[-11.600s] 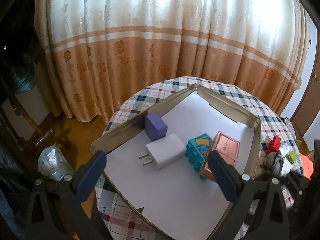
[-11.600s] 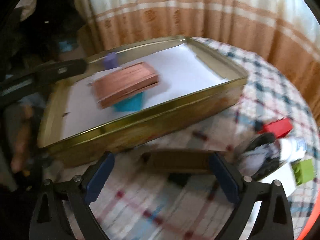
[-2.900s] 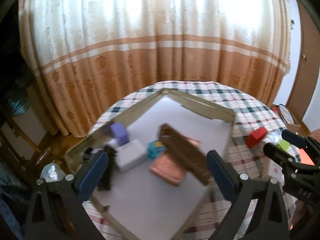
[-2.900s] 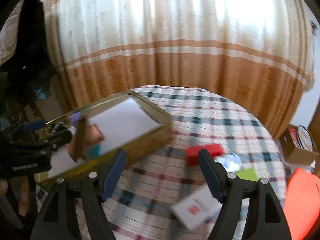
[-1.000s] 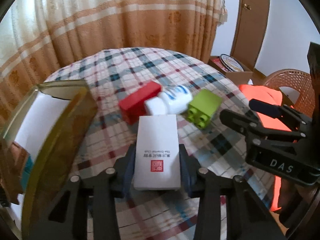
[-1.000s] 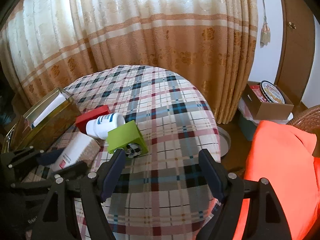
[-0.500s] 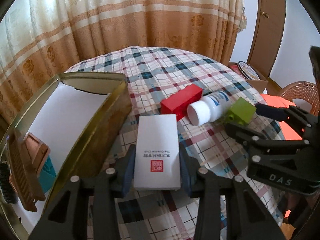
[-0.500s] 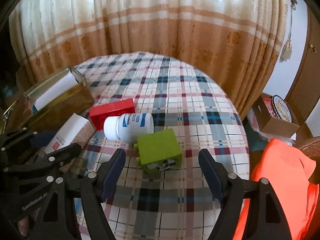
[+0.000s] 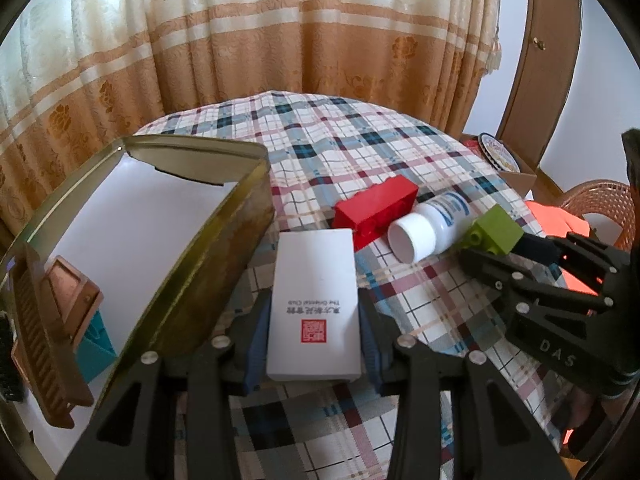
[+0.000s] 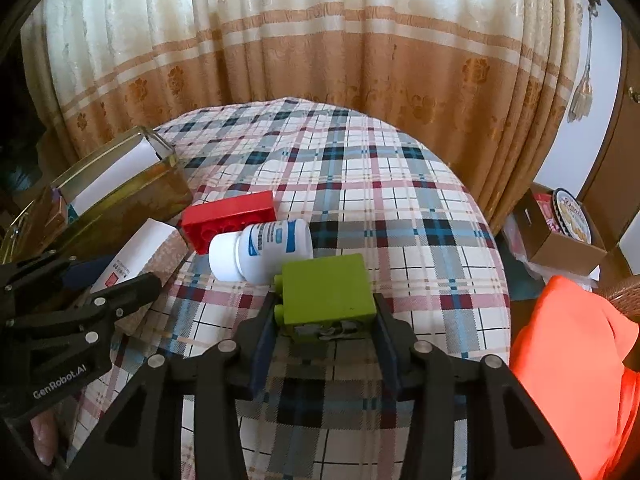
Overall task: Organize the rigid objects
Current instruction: 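Grasp the white box with the left tool while the right tool grasps the green block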
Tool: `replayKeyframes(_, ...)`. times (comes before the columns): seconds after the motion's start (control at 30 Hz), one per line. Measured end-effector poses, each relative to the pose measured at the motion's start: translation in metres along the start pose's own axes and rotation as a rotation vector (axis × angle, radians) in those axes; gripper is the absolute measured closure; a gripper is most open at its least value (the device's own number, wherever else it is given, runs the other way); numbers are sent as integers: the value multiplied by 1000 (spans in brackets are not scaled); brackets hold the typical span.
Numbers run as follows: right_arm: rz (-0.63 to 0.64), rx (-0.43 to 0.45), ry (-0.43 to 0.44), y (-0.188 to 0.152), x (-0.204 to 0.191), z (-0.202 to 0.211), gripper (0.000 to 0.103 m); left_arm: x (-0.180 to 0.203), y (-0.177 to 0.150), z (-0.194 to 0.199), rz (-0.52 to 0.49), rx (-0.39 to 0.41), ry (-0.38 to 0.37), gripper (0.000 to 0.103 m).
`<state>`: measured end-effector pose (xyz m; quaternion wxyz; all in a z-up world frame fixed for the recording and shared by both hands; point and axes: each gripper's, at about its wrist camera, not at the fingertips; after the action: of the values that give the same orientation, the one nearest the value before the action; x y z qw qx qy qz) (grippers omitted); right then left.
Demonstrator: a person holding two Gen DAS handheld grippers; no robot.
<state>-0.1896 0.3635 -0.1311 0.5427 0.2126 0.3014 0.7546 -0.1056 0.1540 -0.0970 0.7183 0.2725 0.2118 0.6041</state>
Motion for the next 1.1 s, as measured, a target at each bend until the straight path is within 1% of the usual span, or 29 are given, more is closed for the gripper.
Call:
replayKeyframes(0.5,69,138,-33,-7,-12,22,56,1,1,7,-11,45,20,63)
replayKeyframes(0.93,69,213,-27,-9,-13,32,56,0,1,12,-4,75,29,63)
replayKeyframes(1.1,74,230,-25,-10,-13,34,56,0,0,14,-10,88,36,63)
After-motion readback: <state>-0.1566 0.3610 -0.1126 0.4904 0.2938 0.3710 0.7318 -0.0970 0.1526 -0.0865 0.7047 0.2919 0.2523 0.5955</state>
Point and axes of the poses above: each gripper's, at about its wrist camera, not at the fingertips, and z roughly against the way its jaws point, x to its right, y to its top
